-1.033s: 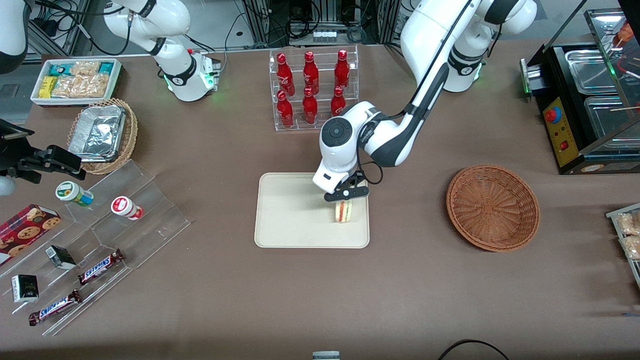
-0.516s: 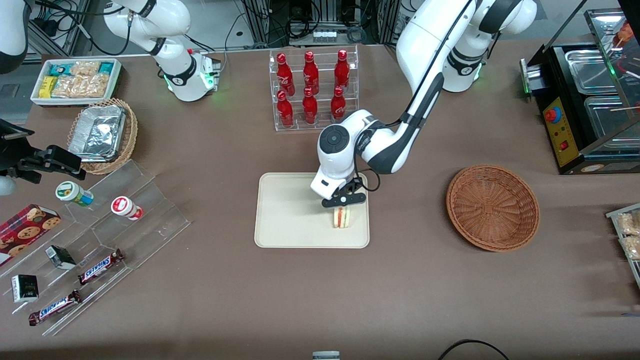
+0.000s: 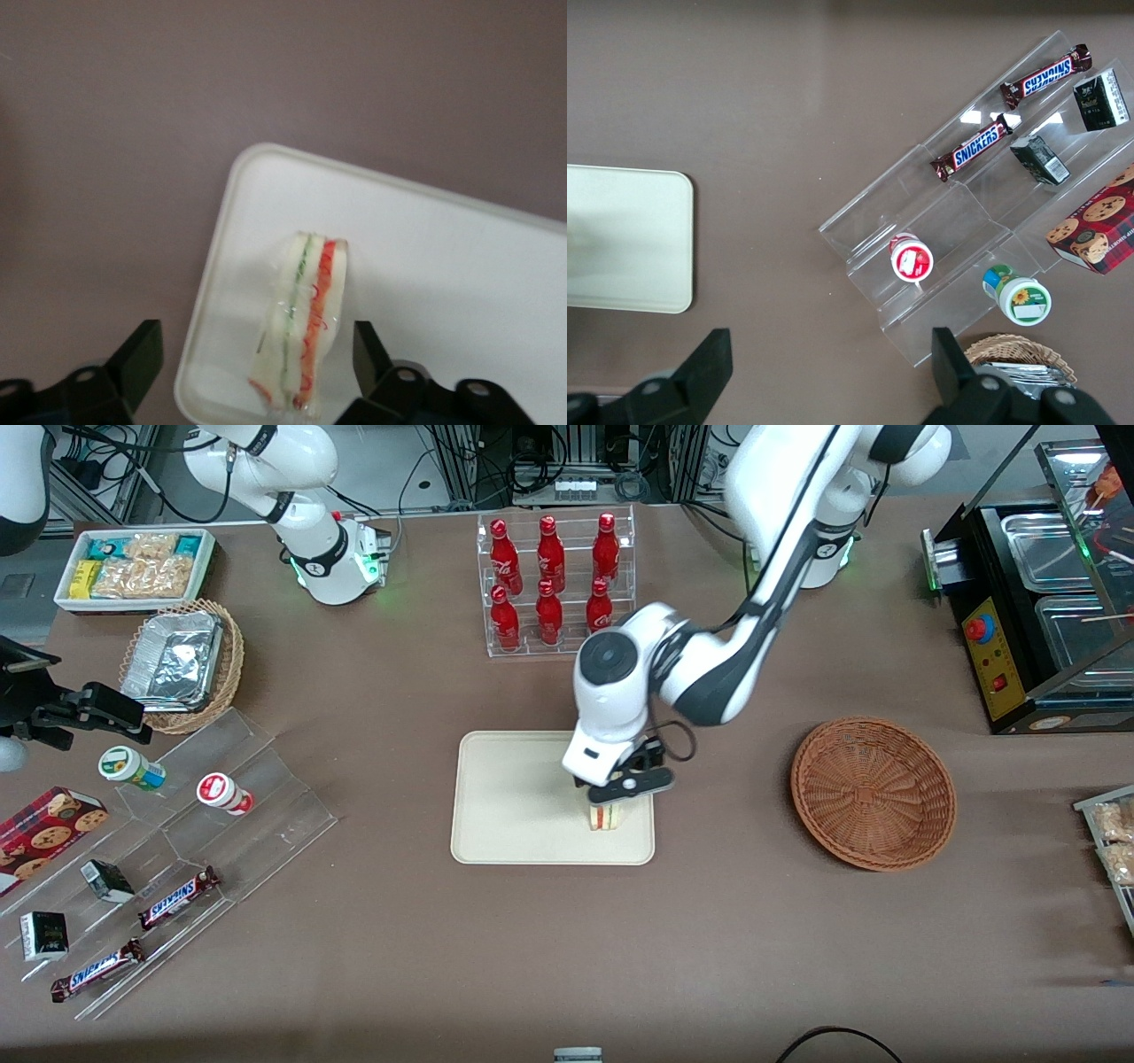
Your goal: Place sandwich from basket to tray
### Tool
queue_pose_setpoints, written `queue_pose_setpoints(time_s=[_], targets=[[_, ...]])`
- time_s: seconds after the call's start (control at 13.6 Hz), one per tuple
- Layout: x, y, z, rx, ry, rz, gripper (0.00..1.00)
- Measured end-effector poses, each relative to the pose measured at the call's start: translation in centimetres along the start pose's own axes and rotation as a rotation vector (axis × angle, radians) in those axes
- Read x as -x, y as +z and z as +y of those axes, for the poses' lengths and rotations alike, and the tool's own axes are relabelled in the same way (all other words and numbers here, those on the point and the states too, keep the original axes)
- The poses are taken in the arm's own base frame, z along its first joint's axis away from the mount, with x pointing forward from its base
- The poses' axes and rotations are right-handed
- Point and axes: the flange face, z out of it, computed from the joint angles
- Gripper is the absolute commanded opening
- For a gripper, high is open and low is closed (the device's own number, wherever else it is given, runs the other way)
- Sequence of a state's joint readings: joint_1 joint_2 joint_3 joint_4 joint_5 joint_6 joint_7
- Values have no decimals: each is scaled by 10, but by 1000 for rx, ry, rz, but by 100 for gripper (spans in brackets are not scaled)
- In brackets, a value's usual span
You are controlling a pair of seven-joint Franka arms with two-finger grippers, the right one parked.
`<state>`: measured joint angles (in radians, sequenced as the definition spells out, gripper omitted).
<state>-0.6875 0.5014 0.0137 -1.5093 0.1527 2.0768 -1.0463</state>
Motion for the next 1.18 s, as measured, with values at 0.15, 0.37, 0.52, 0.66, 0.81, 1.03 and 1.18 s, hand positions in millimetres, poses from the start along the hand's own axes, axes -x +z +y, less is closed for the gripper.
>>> queue_pose_setpoints(time_s=[0.15, 0.37, 0.52, 0.66, 0.81, 1.03, 1.18], targets=[[-42, -86, -43, 22, -91, 49, 100], [-72, -159, -104, 26, -185, 58, 100], [-82, -180, -131, 18, -213, 52, 100], [-83, -199, -155, -3, -188, 13, 100], [-84, -223, -189, -7, -155, -37, 100], [-92, -247, -256, 17, -110, -68, 100], [-90, -252, -293, 28, -68, -91, 100]])
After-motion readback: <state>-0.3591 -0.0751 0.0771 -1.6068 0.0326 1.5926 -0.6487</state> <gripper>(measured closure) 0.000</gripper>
